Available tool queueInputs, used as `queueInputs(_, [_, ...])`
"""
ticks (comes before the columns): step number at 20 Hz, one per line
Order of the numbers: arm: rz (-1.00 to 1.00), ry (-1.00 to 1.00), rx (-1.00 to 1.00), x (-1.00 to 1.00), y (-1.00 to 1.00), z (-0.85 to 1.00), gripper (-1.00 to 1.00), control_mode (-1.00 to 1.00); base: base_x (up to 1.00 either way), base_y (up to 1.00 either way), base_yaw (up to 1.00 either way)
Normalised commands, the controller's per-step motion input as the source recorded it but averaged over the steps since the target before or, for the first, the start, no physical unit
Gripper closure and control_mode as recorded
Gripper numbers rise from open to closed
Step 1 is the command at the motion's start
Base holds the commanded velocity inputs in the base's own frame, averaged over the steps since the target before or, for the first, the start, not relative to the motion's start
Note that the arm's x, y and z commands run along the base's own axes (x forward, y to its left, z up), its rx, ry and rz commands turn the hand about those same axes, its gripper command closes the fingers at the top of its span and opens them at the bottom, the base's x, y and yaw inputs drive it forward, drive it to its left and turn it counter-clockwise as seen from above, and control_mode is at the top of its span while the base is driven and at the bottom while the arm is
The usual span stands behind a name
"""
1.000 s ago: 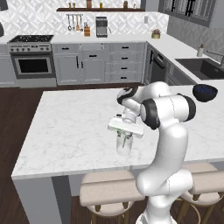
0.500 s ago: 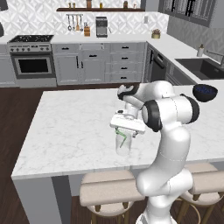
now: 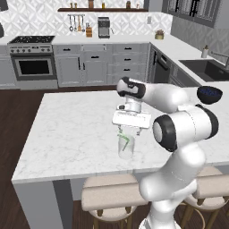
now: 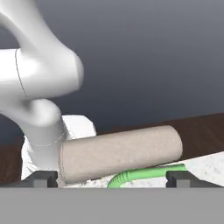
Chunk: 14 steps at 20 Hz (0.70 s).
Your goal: Take a straw from the drawer in front and place it inside the glass cup on the dining counter.
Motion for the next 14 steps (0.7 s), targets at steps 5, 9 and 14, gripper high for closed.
queueInputs(5, [0.0,-0.69,-0.24,-0.51,0.0,0.61,-1.0,-1.0,0.0,0.0,0.0])
queueInputs(9, [0.0,-0.8,-0.23,-0.94,0.0,0.63,-1.0,-1.0,0.0,0.0,0.0])
queueInputs(14, [0.0,-0.71,-0.13,-1.0,-0.04,0.51,-1.0,-1.0,0.0,0.0,0.0])
